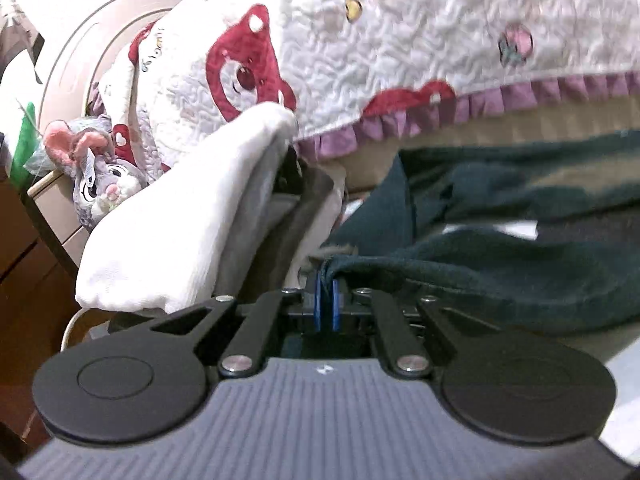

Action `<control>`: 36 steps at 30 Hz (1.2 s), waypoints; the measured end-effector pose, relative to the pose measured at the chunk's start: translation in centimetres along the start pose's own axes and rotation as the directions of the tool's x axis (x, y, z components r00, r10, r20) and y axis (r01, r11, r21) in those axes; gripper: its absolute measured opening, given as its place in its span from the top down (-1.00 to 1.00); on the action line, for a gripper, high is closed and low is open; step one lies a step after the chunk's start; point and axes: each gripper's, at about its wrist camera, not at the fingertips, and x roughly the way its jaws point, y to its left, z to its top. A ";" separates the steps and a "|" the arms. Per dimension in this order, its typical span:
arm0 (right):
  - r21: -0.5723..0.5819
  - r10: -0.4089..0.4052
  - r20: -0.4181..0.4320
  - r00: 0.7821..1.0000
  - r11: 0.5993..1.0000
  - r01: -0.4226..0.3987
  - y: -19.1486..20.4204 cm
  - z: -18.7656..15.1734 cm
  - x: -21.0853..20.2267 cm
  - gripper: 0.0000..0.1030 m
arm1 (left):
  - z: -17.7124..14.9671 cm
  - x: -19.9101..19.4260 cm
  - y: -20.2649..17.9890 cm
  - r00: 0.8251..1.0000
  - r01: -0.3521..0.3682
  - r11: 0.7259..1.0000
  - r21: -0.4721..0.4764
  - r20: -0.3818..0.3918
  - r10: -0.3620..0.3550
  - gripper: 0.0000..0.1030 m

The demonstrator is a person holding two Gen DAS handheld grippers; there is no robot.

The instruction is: Fold clothes

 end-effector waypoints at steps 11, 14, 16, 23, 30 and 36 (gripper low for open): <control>0.266 -0.041 0.180 0.983 0.964 -0.009 -6.4 0.9 -5.8 0.87 | 4.9 -3.7 6.1 0.997 0.063 0.959 -0.277 0.057 -0.049 0.90; 0.455 0.017 0.234 0.972 0.882 -0.125 -9.5 -0.9 -6.5 0.88 | 6.0 -2.2 6.2 0.998 0.056 0.973 -0.223 0.015 -0.054 0.85; 0.563 0.079 0.262 0.962 0.797 -0.219 -11.6 -2.4 -5.9 0.87 | 5.7 1.0 5.1 0.997 0.024 0.989 -0.148 -0.075 -0.035 0.60; 0.651 0.177 0.188 0.966 0.714 -0.258 -10.7 -2.3 -1.1 0.87 | -0.5 6.1 0.0 0.951 0.139 0.989 -0.057 -0.271 -0.149 0.22; 0.762 0.188 0.207 0.960 0.584 -0.279 -11.3 -3.6 0.2 0.85 | -3.7 0.0 -4.5 0.864 0.491 0.858 0.149 -0.207 -0.458 -0.11; 0.903 0.243 0.300 0.922 0.238 -0.357 -12.9 -7.4 1.8 0.82 | -5.2 0.3 -7.4 0.801 0.576 0.803 0.151 -0.300 -0.518 -0.33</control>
